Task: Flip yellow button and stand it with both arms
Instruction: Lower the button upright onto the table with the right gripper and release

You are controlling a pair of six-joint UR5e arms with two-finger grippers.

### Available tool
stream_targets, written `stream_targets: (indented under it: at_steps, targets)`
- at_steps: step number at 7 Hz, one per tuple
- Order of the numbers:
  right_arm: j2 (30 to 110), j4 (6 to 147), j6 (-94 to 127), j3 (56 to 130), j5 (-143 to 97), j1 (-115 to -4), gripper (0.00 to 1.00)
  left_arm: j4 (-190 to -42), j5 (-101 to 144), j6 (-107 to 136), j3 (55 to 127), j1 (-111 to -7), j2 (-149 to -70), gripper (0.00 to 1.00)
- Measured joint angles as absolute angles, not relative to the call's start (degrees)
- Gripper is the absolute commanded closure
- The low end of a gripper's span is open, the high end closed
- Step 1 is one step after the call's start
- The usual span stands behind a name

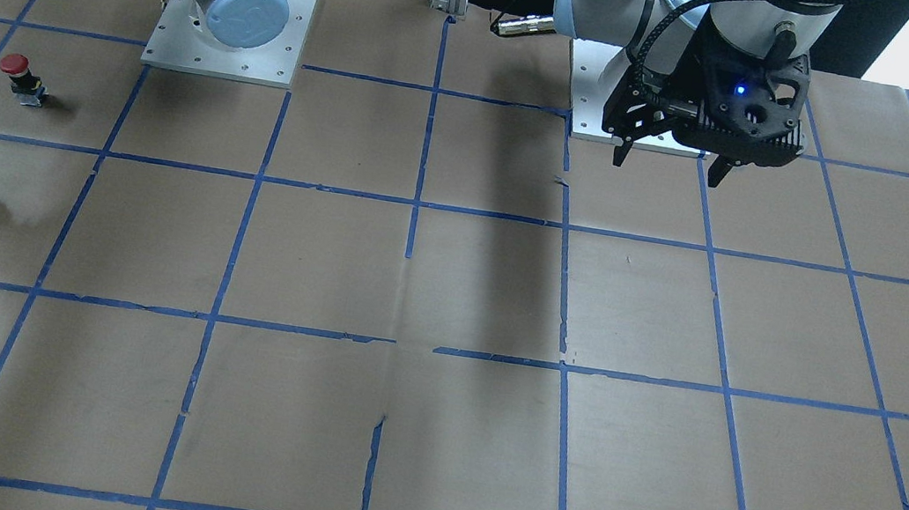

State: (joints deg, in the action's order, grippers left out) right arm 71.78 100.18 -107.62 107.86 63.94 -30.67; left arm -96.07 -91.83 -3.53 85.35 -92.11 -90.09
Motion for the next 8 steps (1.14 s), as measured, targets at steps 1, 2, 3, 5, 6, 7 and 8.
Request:
stream_targets:
  at_steps: [1, 2, 3, 5, 6, 7, 8]
  targets:
    - [71.79, 100.19, -107.6, 107.85, 63.89, -30.67, 0.52, -96.07, -91.84, -3.52, 85.35, -92.1, -90.09, 0.0]
    - [71.83, 100.19, -107.59, 107.84, 63.84, -30.67, 0.32, -96.07, -91.87, -3.52, 85.35, -92.08, -90.09, 0.0]
    - [71.82, 100.19, -107.56, 107.86, 63.82, -30.67, 0.06, -96.07, -91.91, -3.52, 85.34, -92.08, -90.09, 0.0]
    - [70.87, 100.25, -107.08, 107.84, 62.76, -30.67, 0.0, -96.06, -91.93, -3.51, 85.34, -92.11, -90.09, 0.0]
    - [70.52, 100.26, -104.54, 107.71, 62.28, -30.78, 0.0, -96.06, -91.93, -3.52, 85.34, -92.11, -90.09, 0.0]
    - [71.55, 100.15, -99.22, 107.16, 63.44, -31.3, 0.0, -96.07, -91.93, -3.51, 85.34, -92.11, -90.07, 0.0]
    - [74.29, 99.85, -93.19, 106.09, 65.87, -32.67, 0.0, -96.06, -91.93, -3.52, 85.34, -92.11, -90.05, 0.0]
